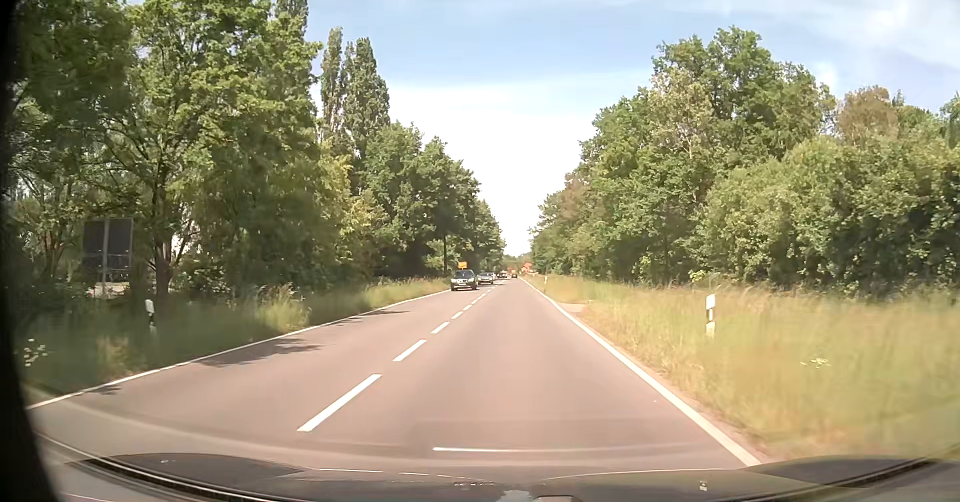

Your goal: Follow the waypoints while adhering to traffic rules and regulations

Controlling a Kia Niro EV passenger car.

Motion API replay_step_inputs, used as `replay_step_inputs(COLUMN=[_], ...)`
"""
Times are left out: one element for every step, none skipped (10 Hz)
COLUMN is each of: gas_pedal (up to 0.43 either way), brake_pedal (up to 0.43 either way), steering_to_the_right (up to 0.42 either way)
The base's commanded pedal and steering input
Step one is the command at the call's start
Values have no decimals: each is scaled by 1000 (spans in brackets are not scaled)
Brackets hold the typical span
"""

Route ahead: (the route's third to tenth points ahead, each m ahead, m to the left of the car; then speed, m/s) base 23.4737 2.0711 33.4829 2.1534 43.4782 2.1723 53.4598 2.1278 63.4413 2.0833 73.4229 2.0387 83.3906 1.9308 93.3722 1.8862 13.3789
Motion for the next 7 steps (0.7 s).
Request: replay_step_inputs(gas_pedal=[150, 150, 150, 150, 157, 157, 157], brake_pedal=[0, 0, 0, 0, 0, 0, 0], steering_to_the_right=[0, 0, 0, 0, 0, 0, 1])
